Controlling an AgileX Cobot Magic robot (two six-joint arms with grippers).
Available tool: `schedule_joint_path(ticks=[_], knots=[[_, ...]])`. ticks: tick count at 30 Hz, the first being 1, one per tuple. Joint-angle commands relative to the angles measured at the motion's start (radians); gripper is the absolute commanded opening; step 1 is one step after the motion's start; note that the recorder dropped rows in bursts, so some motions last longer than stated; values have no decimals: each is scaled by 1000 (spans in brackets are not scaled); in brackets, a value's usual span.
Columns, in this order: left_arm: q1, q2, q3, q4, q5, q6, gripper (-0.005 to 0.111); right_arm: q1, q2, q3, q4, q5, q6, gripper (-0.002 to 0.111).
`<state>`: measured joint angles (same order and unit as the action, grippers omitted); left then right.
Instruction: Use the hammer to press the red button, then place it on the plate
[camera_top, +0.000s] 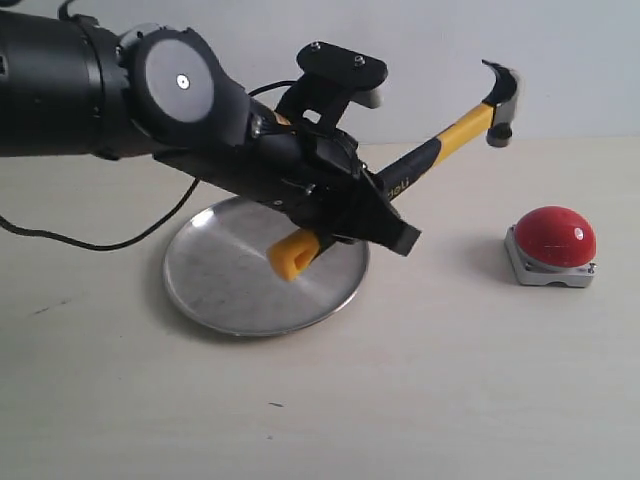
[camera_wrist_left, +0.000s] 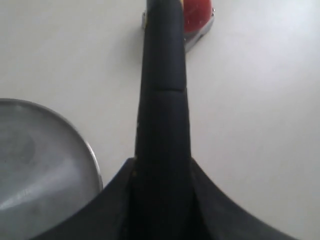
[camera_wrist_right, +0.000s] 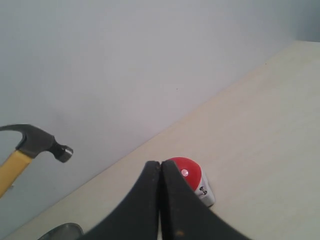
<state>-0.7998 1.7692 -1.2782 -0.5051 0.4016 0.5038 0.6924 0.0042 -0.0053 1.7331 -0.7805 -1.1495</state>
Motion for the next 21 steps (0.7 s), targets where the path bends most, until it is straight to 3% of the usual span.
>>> schedule_joint_path(ticks=[1,6,14,17,21], knots=[[-62,18,-13,-41,-290,-86,0,3,-4,5,-8,6,0,0],[-138,28,-13,11,-476,-19,0,3,-4,5,-8,6,0,0],[-116,4,-16,35,-516,365,0,3,-4,5,-8,6,0,0],[-93,17,-50,18,-515,409,0,3,-4,5,-8,6,0,0],[-65,65,-179,-41,-387,381,0,3,-4,5,-8,6,0,0]])
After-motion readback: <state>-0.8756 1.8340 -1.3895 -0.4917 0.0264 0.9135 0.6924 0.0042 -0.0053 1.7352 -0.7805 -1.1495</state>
